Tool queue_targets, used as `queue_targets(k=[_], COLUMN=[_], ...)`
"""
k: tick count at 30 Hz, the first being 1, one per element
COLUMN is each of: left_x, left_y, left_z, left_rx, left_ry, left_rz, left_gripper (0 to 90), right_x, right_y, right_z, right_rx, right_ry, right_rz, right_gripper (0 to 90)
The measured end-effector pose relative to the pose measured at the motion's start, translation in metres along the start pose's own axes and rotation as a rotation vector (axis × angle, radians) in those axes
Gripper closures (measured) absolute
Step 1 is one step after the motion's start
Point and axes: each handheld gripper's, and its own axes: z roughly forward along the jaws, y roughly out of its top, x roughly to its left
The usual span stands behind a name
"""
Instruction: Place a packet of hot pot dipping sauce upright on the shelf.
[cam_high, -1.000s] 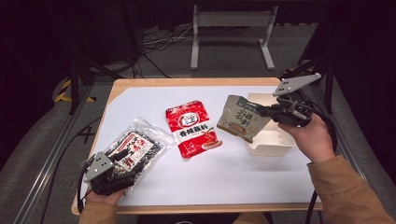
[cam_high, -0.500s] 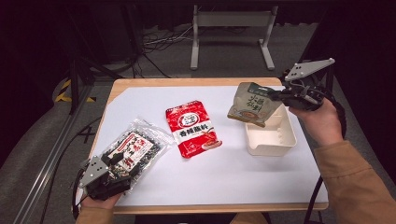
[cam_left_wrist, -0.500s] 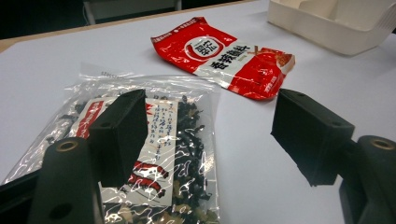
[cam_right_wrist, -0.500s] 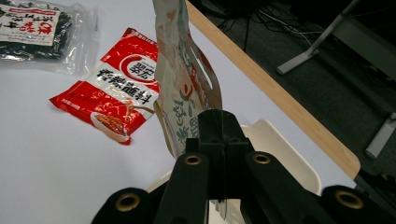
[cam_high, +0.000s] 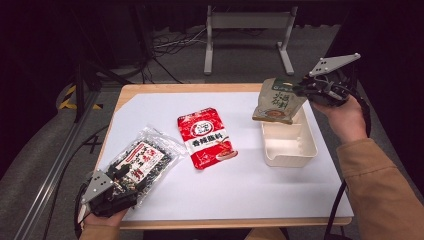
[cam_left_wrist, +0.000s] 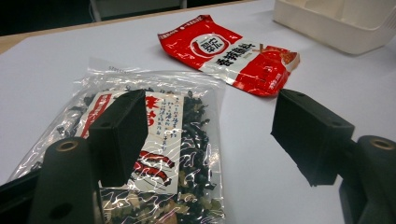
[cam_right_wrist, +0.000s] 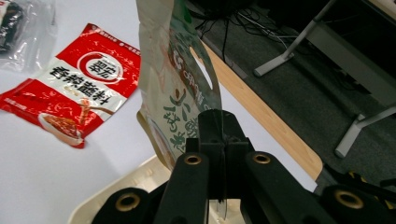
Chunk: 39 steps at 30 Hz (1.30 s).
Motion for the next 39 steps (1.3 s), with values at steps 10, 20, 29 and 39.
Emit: queue_targets(k=[10, 20, 29, 39], left_x=[0.001, 0.001, 0.002, 0.002], left_y=[0.001, 0.001, 0.0, -0.001], left_z=[0.004, 0.006, 0.006, 0.005], left_rx=[0.002, 0.007, 0.01, 0.016], left_ry=[-0.009, -0.011, -0.008, -0.001], left_rz=[-0.005, 0.0, -0.006, -0.009], left_gripper=[27.5, 27.6, 27.6, 27.6], right_x=[-0.02, -0.042, -0.054, -0.063], right_y=[-0.006, -0.01, -0.015, -0.016], right_z=[0.013, 0.021, 0.027, 0.036], right_rx=[0.01, 0.02, 0.02, 0.031], right_ry=[-0.038, -0.07, -0.099, -0.114], right_rz=[0.003, 0.021, -0.001, -0.048], right_gripper=[89.6, 89.6, 89.6, 89.6])
